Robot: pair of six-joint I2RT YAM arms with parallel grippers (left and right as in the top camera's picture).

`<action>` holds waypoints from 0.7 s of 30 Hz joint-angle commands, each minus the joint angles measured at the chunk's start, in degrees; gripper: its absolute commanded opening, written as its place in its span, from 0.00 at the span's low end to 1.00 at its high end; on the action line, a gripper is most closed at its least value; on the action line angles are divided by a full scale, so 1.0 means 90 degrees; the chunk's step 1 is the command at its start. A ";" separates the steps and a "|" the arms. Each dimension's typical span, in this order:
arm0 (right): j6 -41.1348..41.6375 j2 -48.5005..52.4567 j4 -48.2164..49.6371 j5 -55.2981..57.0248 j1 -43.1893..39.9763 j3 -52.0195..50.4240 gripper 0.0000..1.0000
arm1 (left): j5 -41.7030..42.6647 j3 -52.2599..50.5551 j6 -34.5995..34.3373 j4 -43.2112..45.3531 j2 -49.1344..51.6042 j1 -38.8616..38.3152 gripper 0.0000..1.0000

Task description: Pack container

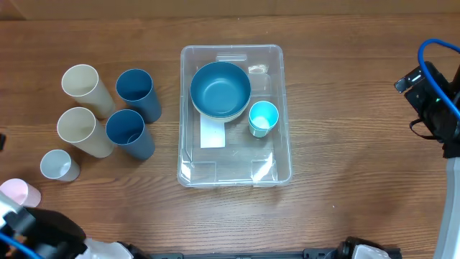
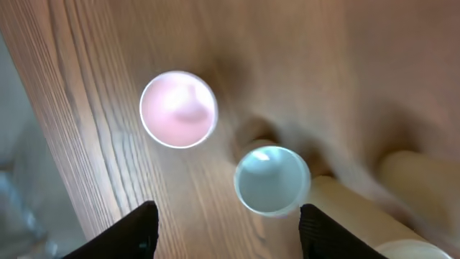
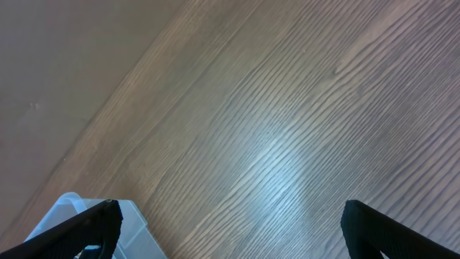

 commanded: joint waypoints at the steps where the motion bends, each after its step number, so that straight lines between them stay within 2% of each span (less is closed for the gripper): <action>1: 0.0029 -0.0039 0.0024 0.0027 -0.0029 0.0044 1.00 | 0.0129 -0.0311 -0.0153 0.0202 0.0328 0.0415 0.63; 2: 0.0029 -0.0039 0.0024 0.0027 -0.0029 0.0044 1.00 | 0.0143 -0.0364 -0.0039 0.0342 0.0406 0.0493 0.68; 4: 0.0029 -0.0039 0.0024 0.0027 -0.0029 0.0044 1.00 | 0.0175 -0.0369 0.0556 0.0554 0.0585 0.0534 0.68; 8: 0.0029 -0.0039 0.0024 0.0027 -0.0029 0.0044 1.00 | 0.0843 -0.0389 0.0940 0.0794 0.1037 0.0495 0.65; 12: 0.0027 -0.0039 0.0024 0.0027 -0.0029 0.0044 1.00 | 0.0809 -0.0403 0.0865 0.0673 0.1413 0.0469 0.56; 15: 0.0029 -0.0039 0.0024 0.0027 -0.0029 0.0044 1.00 | 0.0379 -0.0408 0.0500 0.0350 0.1455 0.0493 0.51; 17: 0.0029 -0.0039 0.0024 0.0027 -0.0029 0.0044 1.00 | 0.0002 -0.0420 0.0296 0.0049 0.1452 0.0529 0.50; 21: 0.0029 -0.0039 0.0024 0.0027 -0.0029 0.0044 1.00 | 0.0002 -0.0447 0.0272 -0.0136 0.1447 0.0753 0.49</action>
